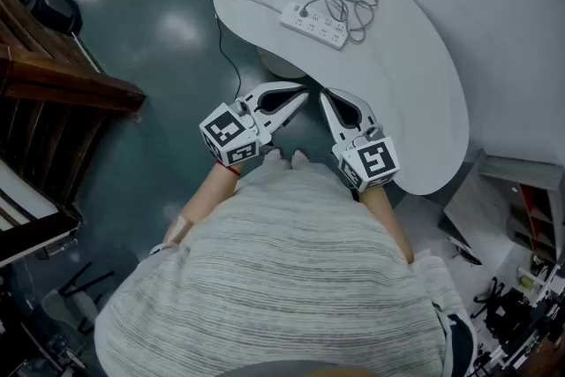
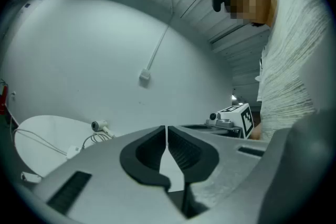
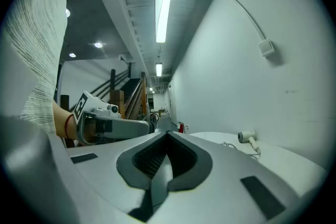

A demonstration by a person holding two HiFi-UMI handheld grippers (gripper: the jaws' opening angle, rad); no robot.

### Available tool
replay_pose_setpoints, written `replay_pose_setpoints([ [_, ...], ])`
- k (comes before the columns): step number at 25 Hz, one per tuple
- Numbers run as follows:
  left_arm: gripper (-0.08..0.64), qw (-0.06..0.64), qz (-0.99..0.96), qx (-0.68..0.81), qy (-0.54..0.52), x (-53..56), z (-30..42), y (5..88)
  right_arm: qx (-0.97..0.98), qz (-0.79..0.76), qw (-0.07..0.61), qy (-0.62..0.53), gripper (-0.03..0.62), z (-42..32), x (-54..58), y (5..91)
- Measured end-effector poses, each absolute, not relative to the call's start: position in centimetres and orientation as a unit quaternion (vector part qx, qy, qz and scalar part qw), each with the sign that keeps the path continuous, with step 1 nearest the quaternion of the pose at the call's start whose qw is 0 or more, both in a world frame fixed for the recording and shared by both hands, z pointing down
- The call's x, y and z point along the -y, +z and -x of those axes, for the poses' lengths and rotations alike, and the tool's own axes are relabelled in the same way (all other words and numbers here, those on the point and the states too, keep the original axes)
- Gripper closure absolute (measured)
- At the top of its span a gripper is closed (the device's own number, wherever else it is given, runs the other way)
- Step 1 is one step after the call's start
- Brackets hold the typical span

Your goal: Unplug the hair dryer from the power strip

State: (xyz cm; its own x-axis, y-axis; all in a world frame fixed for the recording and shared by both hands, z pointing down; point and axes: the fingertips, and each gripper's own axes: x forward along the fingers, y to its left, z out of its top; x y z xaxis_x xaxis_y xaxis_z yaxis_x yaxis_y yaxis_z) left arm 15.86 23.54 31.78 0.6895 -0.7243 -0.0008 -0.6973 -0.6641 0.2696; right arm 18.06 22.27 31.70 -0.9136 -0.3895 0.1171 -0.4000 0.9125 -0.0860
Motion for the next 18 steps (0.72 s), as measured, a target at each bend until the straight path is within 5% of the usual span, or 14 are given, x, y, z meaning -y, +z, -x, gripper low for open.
replay_pose_setpoints([
  [18, 0.551, 0.128, -0.914, 0.381, -0.048, -21.2, -17.5, 32.0, 0.987, -0.144, 0.02, 0.07, 0.566, -18.8, -20.4, 31.5],
])
